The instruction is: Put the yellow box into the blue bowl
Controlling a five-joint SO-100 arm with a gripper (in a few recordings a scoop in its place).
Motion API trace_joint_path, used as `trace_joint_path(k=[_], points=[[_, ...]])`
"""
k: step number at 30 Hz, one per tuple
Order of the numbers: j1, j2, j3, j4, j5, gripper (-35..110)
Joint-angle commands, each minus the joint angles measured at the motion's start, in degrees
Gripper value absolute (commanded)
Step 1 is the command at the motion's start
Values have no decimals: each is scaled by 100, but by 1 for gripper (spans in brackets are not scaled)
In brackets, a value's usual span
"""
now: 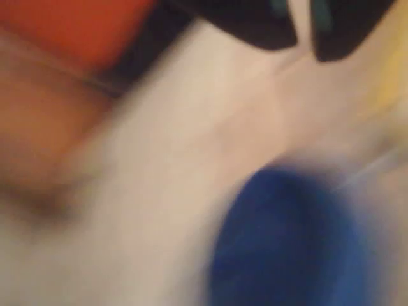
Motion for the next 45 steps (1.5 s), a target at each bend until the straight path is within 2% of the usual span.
trace_joint_path(k=[1, 4, 11, 16, 24, 45], points=[[756, -642, -299, -26, -26, 0], [1072, -1002, -299, -26, -114, 0], [1819, -1644, -308, -70, -1406, 0], [2303, -2109, -316, -79, -1846, 0], [2373, -3234, -1529, -475, -1872, 0], [2373, -7075, -4702, -378, -1819, 0]])
